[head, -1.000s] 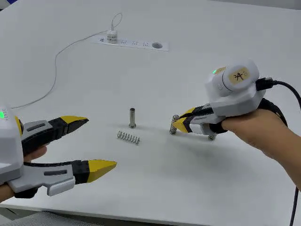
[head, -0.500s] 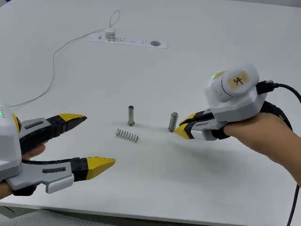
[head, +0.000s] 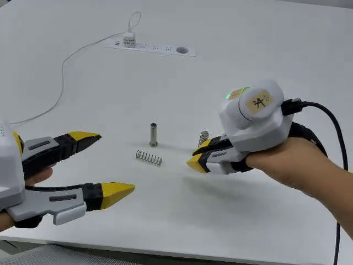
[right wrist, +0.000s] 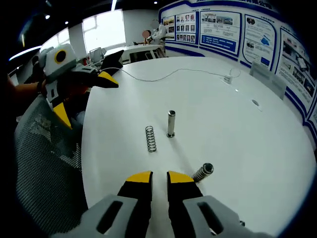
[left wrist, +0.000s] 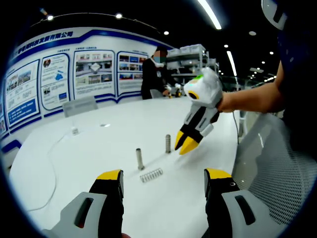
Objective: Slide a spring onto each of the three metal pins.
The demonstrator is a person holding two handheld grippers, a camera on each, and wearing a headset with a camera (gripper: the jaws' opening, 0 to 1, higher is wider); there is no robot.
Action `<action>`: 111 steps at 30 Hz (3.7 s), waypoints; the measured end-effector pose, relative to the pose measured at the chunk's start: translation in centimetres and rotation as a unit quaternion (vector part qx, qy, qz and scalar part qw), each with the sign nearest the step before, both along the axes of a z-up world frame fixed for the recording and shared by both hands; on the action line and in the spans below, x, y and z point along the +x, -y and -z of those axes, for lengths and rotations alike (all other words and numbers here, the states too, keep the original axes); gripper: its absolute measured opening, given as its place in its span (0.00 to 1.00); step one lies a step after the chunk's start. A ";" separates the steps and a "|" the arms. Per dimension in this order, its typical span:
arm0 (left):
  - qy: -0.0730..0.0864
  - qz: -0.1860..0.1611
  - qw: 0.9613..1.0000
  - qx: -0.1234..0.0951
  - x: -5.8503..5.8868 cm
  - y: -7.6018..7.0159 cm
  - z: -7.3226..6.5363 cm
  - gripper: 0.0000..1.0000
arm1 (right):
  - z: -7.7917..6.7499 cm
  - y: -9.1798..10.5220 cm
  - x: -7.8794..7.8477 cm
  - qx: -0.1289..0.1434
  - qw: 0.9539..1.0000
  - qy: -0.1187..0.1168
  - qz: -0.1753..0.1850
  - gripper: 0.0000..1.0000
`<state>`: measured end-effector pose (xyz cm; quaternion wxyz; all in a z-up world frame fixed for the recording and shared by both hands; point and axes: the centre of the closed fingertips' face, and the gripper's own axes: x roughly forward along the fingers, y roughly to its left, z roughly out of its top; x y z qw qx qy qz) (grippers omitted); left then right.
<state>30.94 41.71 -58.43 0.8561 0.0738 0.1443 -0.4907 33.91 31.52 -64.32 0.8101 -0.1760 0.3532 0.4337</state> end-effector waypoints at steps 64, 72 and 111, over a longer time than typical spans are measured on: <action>-0.003 0.000 1.000 -0.003 -0.1 0.1 -0.1 0.68 | 3.9 -8.8 3.9 -0.044 0.996 -0.018 -0.079 0.15; -0.003 -0.001 1.000 -0.004 -0.1 0.1 -0.1 0.68 | 3.9 -8.8 3.9 -0.045 0.996 -0.021 -0.076 0.12; -0.001 0.006 1.000 0.003 -0.2 0.1 0.1 0.67 | 0.1 -4.5 2.4 0.005 1.000 0.018 -0.023 0.12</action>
